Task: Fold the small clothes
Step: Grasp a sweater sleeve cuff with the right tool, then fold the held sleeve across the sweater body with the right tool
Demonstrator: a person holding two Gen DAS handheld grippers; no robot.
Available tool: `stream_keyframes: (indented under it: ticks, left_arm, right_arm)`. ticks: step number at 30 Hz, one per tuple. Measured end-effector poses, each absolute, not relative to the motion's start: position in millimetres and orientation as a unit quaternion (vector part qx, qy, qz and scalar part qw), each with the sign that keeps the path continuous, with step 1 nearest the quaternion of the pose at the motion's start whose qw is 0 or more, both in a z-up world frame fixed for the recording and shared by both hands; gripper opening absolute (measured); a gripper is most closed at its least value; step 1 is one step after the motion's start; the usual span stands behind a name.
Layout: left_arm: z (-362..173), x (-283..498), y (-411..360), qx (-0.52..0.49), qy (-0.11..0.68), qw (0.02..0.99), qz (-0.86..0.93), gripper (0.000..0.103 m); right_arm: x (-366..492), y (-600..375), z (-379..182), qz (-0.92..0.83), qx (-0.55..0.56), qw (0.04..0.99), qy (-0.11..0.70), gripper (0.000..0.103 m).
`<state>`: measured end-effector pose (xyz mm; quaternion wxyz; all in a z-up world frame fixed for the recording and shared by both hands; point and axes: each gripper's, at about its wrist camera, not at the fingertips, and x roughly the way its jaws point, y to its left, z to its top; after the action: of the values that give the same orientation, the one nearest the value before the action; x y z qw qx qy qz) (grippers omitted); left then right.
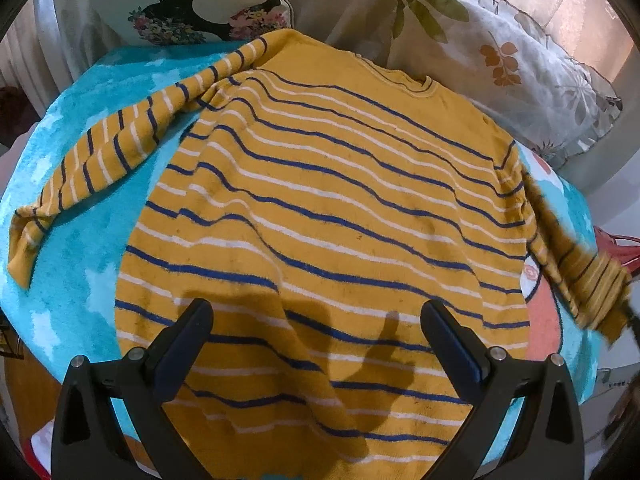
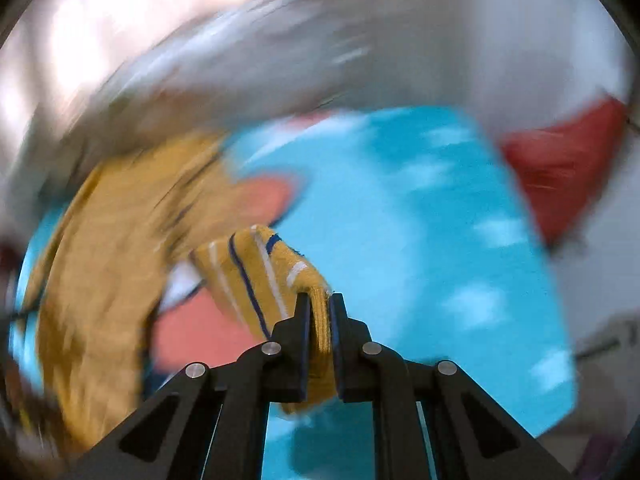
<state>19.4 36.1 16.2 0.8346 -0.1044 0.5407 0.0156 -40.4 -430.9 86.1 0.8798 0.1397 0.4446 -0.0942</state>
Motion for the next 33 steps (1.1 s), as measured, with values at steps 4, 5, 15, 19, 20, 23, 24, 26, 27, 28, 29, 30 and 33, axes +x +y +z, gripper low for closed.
stream_keyframes:
  ticks: [4,5,15,19,20,23,24,26,27,28,29,30,33]
  left_arm:
    - [16,20,40,-0.104,0.543,0.833,0.022,0.103]
    - [17,20,40,-0.104,0.543,0.833,0.024,0.103]
    - [23,15,52,-0.099,0.542,0.834,0.035,0.103]
    - [17,21,64,-0.109,0.549,0.828,0.033,0.103]
    - [16,23,66,-0.111,0.550,0.827,0.031,0.103]
    - [15,31,68,-0.104,0.552,0.827,0.016,0.103]
    - [15,33,69,-0.098,0.553,0.827,0.012,0.103]
    - [17,36,71,-0.096,0.553,0.828,0.007,0.103]
    - [19,37,73,-0.096,0.552,0.828,0.005,0.103]
    - [19,38,75,-0.096,0.552,0.828,0.006,0.103]
    - [19,39,77,-0.096,0.552,0.828,0.006,0.103]
    - [19,40,79,-0.096,0.554,0.827,0.007,0.103]
    - [20,39,84,-0.098,0.554,0.827,0.010,0.103]
  right_arm:
    - [-32,-533,86,-0.197,0.227,0.857,0.419,0.010]
    - [-29,-554,82,-0.211,0.253,0.848,0.415,0.008]
    - [-6,-593,48,-0.223,0.356,0.809,0.411,0.008]
    - [-33,-610,40,-0.264,0.389,0.788,0.397,0.044]
    - [-40,-612,39,-0.270,0.403,0.784,0.389,0.049]
    - [-63,-613,38,-0.279,0.430,0.774,0.372,0.053]
    - [-69,-610,36,-0.273,0.439,0.773,0.368,0.055]
    - [-77,-596,28,-0.260,0.455,0.767,0.369,0.056]
    - [-79,-588,22,-0.251,0.465,0.764,0.370,0.057]
    - [-80,-582,17,-0.247,0.471,0.762,0.371,0.057]
    - [-80,-575,9,-0.244,0.476,0.758,0.374,0.057]
    - [-80,-572,4,-0.244,0.479,0.755,0.376,0.057]
    - [-78,-564,-16,-0.247,0.502,0.737,0.378,0.057]
